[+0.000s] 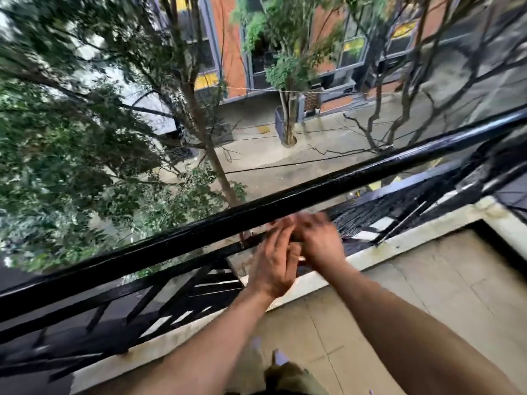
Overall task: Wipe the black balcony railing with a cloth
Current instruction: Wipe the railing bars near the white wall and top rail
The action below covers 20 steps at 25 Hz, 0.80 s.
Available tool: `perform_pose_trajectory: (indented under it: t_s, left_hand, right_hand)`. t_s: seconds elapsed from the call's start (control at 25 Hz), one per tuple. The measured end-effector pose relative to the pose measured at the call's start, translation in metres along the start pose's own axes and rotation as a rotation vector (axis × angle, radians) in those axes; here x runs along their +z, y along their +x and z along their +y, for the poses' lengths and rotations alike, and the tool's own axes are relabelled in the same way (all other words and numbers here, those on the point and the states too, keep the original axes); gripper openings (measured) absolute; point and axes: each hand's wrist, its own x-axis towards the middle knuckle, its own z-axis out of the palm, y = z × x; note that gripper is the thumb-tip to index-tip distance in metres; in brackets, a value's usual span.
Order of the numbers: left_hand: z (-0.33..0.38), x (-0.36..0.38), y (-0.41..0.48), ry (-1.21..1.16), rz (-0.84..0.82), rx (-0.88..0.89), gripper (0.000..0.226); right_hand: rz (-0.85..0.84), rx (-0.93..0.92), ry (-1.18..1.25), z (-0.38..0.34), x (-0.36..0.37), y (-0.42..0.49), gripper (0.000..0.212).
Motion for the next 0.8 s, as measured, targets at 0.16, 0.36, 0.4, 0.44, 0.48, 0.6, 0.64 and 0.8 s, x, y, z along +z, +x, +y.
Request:
perform_pose_trajectory:
  t_s: [0.16,0.36,0.4,0.44,0.48,0.6,0.64,0.8]
  left_hand:
    - [0.014,0.030,0.027,0.125,-0.133,-0.135,0.069]
    - [0.036,0.070,0.060,0.125,-0.080,-0.050,0.057]
    - [0.041,0.080,0.071,0.132,-0.112,-0.043,0.059]
    - [0.048,0.088,0.080,0.136,-0.154,-0.057,0.062]
    - [0.053,0.099,0.089,0.144,-0.181,-0.076,0.064]
    - [0.073,0.129,0.124,0.140,-0.182,-0.101,0.051]
    - [0.079,0.140,0.135,0.111,-0.171,-0.120,0.044]
    - [0.105,0.176,0.167,0.093,-0.200,-0.129,0.038]
  right_hand:
    - [-0.115,0.512,-0.020,0.055,-0.007,0.008,0.040]
    - [-0.030,-0.010,0.077,0.059,0.000,-0.017,0.058]
    - [-0.045,0.052,0.078,0.091,-0.003,-0.015,0.061]
    - [-0.051,0.178,0.074,0.121,-0.008,-0.013,0.062]
    - [-0.057,0.345,0.085,0.146,-0.007,-0.009,0.062]
    - [0.034,0.479,0.086,0.160,-0.003,0.002,0.048]
    - [0.052,0.328,0.059,0.157,-0.001,-0.001,0.042]
    - [0.065,-0.011,0.059,0.242,-0.013,-0.013,0.042]
